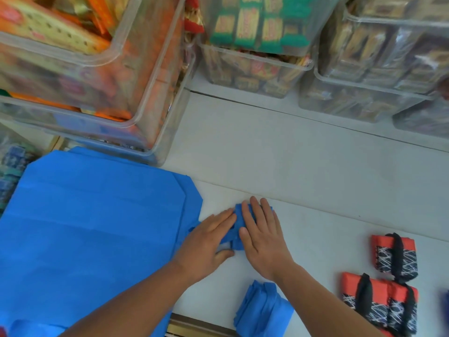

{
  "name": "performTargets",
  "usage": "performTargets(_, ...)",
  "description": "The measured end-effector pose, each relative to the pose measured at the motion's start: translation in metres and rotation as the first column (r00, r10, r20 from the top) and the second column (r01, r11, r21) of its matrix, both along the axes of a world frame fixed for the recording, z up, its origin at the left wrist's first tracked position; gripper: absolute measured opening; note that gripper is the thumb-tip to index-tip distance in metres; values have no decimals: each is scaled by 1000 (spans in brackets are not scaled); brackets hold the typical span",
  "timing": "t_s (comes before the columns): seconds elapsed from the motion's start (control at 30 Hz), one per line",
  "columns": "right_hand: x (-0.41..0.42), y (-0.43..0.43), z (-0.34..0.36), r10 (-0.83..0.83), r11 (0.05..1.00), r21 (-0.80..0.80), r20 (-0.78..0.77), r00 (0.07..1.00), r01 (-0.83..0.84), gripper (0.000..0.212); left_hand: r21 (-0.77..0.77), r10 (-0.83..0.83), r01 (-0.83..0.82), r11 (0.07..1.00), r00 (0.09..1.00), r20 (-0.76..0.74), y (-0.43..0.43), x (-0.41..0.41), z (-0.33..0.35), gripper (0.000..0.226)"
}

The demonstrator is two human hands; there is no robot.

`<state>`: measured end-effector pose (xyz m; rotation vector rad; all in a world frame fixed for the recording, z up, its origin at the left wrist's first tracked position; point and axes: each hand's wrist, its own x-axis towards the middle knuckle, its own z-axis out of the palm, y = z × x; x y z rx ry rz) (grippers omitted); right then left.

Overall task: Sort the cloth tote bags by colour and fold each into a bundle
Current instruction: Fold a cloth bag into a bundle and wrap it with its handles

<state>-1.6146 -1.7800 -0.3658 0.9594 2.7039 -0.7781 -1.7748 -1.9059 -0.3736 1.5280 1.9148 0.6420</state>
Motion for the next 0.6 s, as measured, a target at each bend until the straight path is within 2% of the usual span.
performTargets(0.07,0,-4,-6,-5,996,87,-9,1000,6,60,81,28,-22,996,996,-80,-11,-4,-7,59)
performTargets(0.13,-1,-5,-9,-2,994,108,11,1000,1,59,146,27,-4,989,987,-156,-6,-3,-5,37)
performTargets(0.23,-2,-3,-7,27,994,104,65,998,-33,60,125,-21,47,991,979,-202,9,-6,2,14)
performTargets(0.3,-3,0,-3,39,997,67,119,992,-47,62,78,-31,37,996,996,-78,8,-13,10,9)
performTargets(0.4,-6,2,4,46,999,14,168,985,-49,62,-41,69,-61,997,975,213,-4,-31,41,12)
performTargets(0.47,-6,2,6,28,1000,-3,173,984,-28,62,-139,189,-144,980,893,408,-9,-45,68,17)
performTargets(0.53,-7,2,8,15,1000,-17,164,986,-13,67,-231,328,-236,944,742,585,-8,-58,88,15)
performTargets(0.6,-7,-1,9,7,1000,-12,145,989,-6,73,-271,418,-320,908,632,653,-3,-67,94,11)
